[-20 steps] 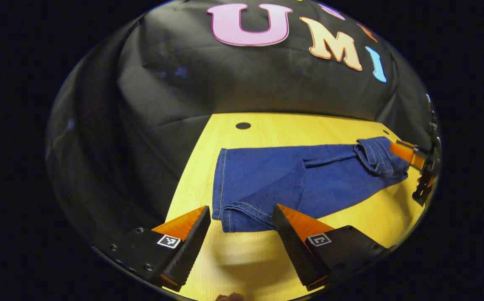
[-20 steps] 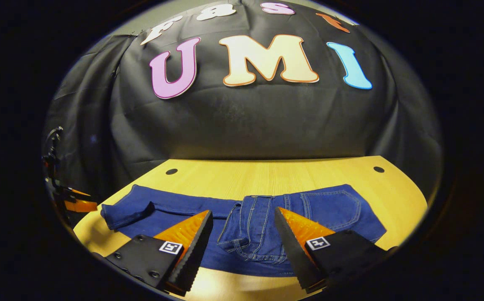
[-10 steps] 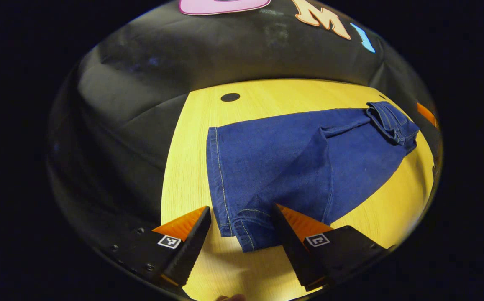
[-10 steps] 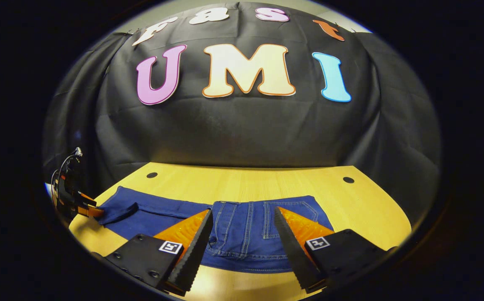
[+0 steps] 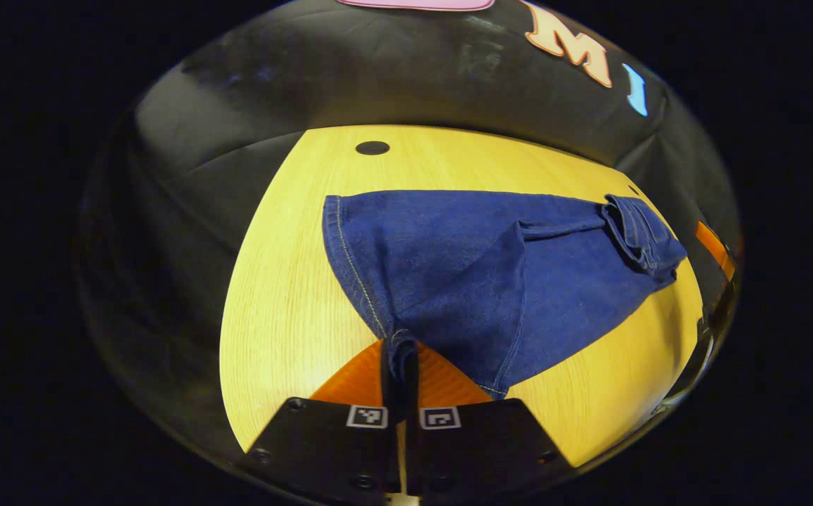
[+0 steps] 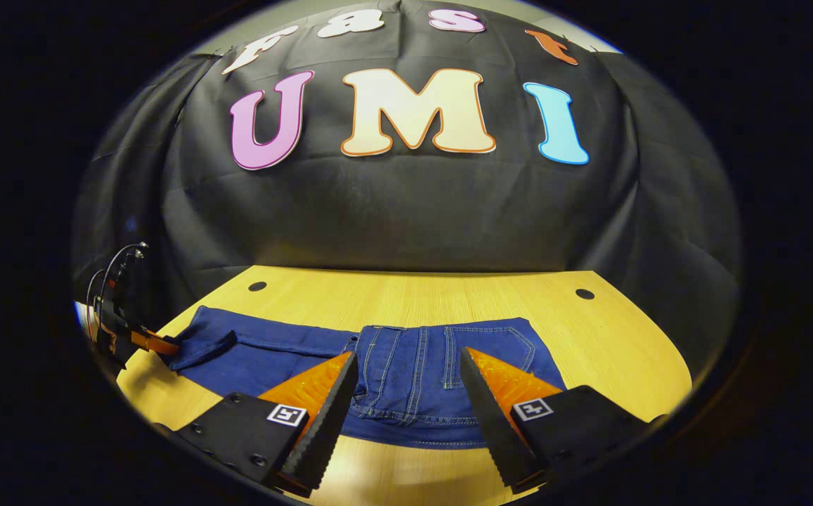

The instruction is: Grasp the waist and the cuffs of the jeans and fold them to make the two legs overlap; first hold the waist and fold one-third of the jeans toward the cuffs, then hold the cuffs and fold the remaining one-third in the same direction to finish folding.

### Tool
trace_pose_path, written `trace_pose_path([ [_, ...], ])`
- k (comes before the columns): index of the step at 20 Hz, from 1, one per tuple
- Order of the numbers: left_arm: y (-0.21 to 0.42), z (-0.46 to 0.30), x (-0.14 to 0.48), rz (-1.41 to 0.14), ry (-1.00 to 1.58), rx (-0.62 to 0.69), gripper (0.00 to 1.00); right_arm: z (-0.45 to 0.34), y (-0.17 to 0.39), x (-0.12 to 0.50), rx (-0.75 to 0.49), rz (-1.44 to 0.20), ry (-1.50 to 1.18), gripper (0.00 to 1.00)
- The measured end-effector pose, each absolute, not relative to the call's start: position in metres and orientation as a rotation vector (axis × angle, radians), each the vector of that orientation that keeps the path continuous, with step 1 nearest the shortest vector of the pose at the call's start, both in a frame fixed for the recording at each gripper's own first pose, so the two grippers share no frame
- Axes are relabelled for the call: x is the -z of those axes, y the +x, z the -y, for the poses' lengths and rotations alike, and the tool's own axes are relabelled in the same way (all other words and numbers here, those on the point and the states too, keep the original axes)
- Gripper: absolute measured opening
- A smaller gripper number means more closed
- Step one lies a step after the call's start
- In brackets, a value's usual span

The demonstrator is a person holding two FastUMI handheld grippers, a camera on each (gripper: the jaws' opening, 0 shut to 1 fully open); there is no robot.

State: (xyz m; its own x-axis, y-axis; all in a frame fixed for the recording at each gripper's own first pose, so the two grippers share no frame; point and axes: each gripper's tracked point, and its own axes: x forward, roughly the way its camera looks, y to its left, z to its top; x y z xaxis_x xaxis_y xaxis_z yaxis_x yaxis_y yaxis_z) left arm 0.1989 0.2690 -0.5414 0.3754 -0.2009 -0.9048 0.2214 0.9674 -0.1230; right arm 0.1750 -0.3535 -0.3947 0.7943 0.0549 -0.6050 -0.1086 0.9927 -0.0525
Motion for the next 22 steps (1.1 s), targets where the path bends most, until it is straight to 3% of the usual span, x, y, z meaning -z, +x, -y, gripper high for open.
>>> trace_pose_path([
  [4, 0.203, -0.254, 0.518, -1.131, -0.097, 0.224, 0.00, 0.360, 0.172, 0.375, -0.096, -0.624, -0.074, 0.91],
  [7, 0.217, -0.216, 0.462, -1.032, -0.227, 0.246, 0.00, 0.375, 0.169, 0.359, -0.088, -0.603, -0.055, 0.91],
  [11, 0.226, -0.149, 0.403, -0.953, -0.280, 0.343, 0.00, 0.402, 0.166, 0.337, -0.083, -0.585, -0.035, 0.87],
  [15, 0.246, -0.065, 0.357, -0.865, -0.269, 0.449, 0.00, 0.435, 0.160, 0.316, -0.081, -0.568, -0.017, 0.91],
  [22, 0.266, 0.071, 0.337, -0.820, -0.245, 0.580, 0.00, 0.515, 0.154, 0.298, -0.020, -0.562, 0.037, 0.90],
])
